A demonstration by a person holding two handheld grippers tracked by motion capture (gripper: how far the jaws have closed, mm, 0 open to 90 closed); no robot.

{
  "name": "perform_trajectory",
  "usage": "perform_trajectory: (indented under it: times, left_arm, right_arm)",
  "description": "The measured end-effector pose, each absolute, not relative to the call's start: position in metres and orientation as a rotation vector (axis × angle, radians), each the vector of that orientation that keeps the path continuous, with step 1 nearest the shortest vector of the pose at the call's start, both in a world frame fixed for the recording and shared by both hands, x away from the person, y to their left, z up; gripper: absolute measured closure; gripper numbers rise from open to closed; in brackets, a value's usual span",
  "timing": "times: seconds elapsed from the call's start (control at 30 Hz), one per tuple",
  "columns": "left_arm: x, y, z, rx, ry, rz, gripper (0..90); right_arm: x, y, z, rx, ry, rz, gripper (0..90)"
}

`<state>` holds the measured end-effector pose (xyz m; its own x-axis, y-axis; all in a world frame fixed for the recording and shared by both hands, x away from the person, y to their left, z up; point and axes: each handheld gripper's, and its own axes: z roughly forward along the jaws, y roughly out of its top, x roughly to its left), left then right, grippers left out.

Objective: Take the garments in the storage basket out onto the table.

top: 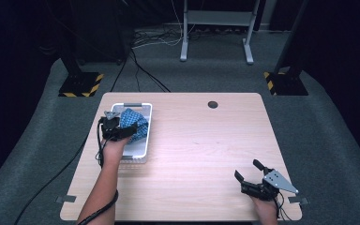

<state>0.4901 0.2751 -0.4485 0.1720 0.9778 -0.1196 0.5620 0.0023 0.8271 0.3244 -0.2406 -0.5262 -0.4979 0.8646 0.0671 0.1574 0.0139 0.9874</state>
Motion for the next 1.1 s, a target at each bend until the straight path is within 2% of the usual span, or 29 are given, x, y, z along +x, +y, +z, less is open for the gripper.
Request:
perform_trajectory:
  times: [0.37, 1.1]
  left_arm:
    - [0.501, 0.275, -0.453, 1.694, 1.529, 0.619, 14.3]
    - [0.511, 0.271, -0.461, 1.723, 1.553, 0.631, 14.4]
  right_arm:
    - [0.324, -0.241, -0.526, 1.054, 1.702, 1.531, 8.9]
    - [0.324, -0.240, -0.526, 1.054, 1.702, 1.531, 9.0]
